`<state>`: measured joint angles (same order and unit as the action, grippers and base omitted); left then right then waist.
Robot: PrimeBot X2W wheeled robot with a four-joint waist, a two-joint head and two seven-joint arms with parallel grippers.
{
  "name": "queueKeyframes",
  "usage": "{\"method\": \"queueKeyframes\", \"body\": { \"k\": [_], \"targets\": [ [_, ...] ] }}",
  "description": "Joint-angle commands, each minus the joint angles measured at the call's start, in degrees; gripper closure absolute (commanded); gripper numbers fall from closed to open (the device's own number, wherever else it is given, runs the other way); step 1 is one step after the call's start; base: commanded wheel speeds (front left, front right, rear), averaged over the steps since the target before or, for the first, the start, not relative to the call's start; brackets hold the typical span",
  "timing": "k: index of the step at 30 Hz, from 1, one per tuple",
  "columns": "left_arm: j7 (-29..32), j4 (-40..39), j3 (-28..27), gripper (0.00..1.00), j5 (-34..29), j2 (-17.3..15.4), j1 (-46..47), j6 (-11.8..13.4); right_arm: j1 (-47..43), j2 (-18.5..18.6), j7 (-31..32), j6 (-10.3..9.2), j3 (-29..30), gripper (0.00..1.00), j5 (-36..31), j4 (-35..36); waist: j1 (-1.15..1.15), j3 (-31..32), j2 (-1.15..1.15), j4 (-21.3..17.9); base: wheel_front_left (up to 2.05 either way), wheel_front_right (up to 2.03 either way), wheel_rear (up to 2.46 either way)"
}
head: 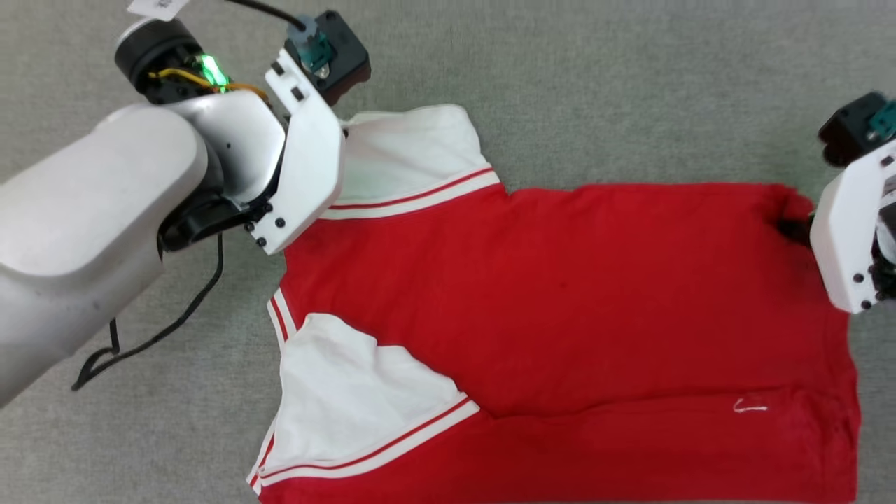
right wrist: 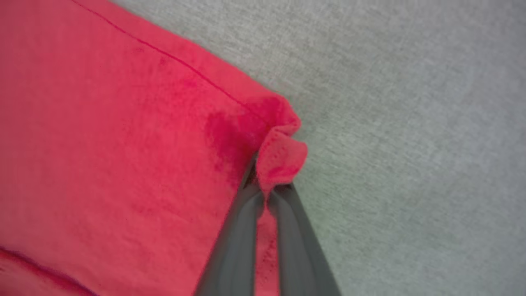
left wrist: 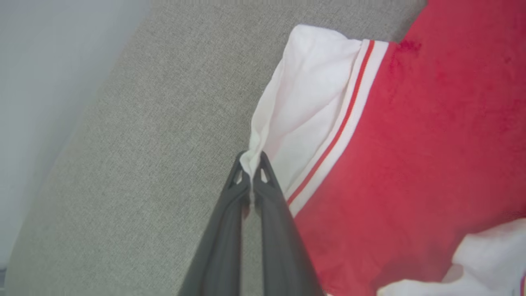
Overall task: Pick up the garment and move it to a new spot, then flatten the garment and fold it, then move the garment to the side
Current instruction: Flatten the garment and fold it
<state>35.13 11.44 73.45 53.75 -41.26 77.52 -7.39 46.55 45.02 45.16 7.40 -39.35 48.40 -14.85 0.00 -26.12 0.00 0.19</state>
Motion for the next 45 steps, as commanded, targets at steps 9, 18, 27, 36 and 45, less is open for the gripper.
{"method": "queueKeyframes", "body": {
  "k": [9, 18, 27, 36, 45],
  "targets": [
    [-3.4, -0.2, -0.1, 1.00, 3.2, -1.0, -6.5, 0.0, -5.2, 3.0, -9.4, 0.08, -2.9, 1.00, 1.0, 1.7, 0.00, 11.0, 0.00, 0.0, 0.00, 0.00, 0.00],
    [-3.7, -6.1, -0.1, 1.00, 3.8, -5.4, -15.3, 1.3, -13.7, 6.0, -16.0, 0.08, -3.4, 1.00, 1.1, 3.5, 0.00, 18.0, 0.00, 1.0, 0.00, 0.00, 0.00],
    [-2.3, -14.2, -0.1, 1.00, 3.6, -10.1, -31.7, 4.4, -27.3, 7.5, -20.7, 0.08, -2.4, 1.00, 0.6, 5.1, 0.00, 21.5, 0.00, 2.1, 0.00, 0.00, 0.00],
    [-5.6, -11.9, -0.1, 1.00, 3.0, -8.6, -41.5, 6.3, -31.8, 2.9, -22.9, 0.08, -1.9, 1.00, -1.7, 0.9, 0.00, 18.2, 0.00, 1.1, 0.00, 0.00, 0.00],
    [-15.5, -10.5, -2.5, 0.00, -1.4, -8.3, -41.6, 8.4, -32.7, 3.0, -29.6, 0.08, 2.4, 0.00, -1.7, 0.9, 0.00, 19.7, 0.00, 1.5, 0.00, 0.00, 0.00]
  ]
}}
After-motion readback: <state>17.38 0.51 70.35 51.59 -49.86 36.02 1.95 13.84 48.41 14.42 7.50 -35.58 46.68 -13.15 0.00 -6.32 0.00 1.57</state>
